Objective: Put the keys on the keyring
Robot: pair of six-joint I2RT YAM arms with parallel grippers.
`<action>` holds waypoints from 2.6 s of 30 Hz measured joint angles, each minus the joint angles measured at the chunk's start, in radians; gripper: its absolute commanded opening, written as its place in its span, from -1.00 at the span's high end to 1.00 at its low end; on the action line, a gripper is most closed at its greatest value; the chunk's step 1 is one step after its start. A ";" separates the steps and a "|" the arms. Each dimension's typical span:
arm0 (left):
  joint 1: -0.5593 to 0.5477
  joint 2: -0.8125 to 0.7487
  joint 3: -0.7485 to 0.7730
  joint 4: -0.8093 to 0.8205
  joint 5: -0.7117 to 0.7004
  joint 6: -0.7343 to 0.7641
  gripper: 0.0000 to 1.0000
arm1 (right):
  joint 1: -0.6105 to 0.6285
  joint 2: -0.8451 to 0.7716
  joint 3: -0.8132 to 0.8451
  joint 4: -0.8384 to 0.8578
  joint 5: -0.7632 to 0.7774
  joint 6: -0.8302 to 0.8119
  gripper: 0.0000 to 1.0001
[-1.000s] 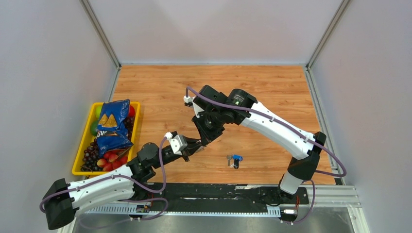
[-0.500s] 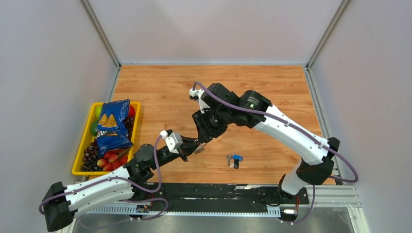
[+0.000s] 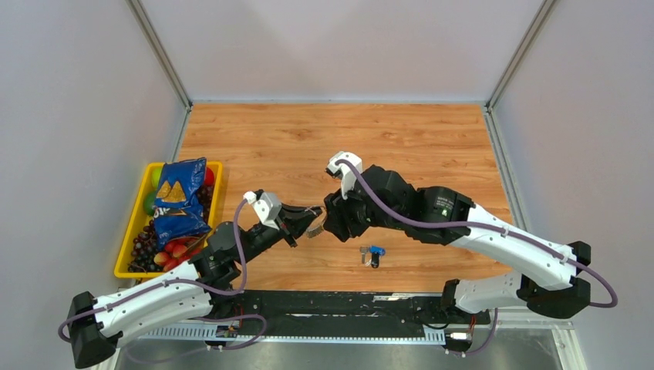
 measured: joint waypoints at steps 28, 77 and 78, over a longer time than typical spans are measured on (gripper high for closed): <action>0.000 -0.013 0.157 -0.327 -0.061 -0.170 0.99 | 0.188 0.071 -0.008 0.263 0.420 -0.169 0.27; 0.000 -0.048 0.180 -0.375 -0.059 -0.175 0.99 | 0.190 0.075 0.019 0.232 0.344 -0.123 1.00; 0.000 -0.048 0.180 -0.374 -0.059 -0.175 0.99 | 0.190 0.075 0.019 0.232 0.344 -0.123 1.00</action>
